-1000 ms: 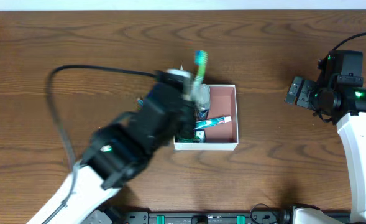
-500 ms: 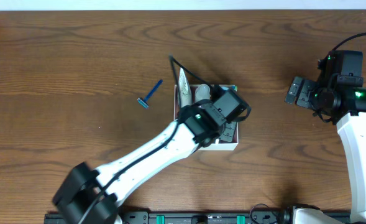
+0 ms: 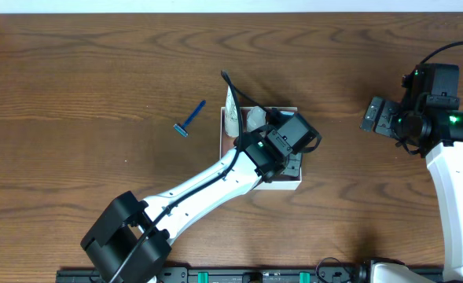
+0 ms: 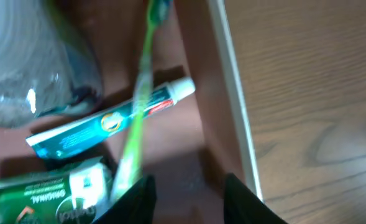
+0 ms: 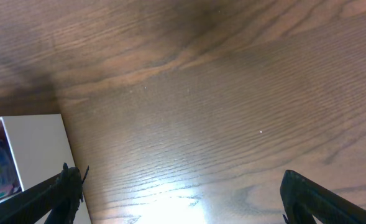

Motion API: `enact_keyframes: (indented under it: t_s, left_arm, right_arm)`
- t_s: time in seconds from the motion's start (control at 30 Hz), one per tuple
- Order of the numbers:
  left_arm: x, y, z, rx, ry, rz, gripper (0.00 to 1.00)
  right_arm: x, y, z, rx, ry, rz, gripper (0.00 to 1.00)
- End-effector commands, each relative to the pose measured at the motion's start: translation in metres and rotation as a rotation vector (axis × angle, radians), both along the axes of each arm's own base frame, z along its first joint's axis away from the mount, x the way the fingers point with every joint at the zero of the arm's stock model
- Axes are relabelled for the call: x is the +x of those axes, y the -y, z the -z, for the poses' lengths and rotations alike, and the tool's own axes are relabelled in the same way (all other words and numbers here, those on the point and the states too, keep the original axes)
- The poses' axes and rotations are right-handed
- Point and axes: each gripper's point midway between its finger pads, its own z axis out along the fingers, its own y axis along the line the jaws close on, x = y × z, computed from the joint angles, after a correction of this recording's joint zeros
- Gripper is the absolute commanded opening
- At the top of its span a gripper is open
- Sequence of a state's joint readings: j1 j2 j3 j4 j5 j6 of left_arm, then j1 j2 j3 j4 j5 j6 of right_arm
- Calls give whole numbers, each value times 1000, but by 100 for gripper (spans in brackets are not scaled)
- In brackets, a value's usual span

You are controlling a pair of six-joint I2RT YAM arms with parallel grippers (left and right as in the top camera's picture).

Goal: Pack container
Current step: 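Carry the toothbrush with the left gripper into the box and release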

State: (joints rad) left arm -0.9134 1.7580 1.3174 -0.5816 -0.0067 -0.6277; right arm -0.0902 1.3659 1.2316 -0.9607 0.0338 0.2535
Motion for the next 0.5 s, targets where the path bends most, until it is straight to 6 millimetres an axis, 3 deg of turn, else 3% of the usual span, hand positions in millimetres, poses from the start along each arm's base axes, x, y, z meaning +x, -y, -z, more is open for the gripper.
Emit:
enact_keyframes:
  t_s: [0.0, 0.13, 0.27, 0.47]
  left_arm:
    - [7, 8, -18, -31, 45, 9, 38]
    - [15, 18, -52, -67, 113, 64, 39]
    - [17, 20, -107, -121, 190, 101, 39]
    - [1, -1, -192, -213, 316, 140, 39]
  right_arm:
    - [2, 1, -4, 4, 12, 12, 99]
    - [2, 1, -4, 4, 12, 12, 99]
    - [2, 1, -4, 4, 12, 12, 99]
    - [2, 1, -4, 4, 12, 12, 99]
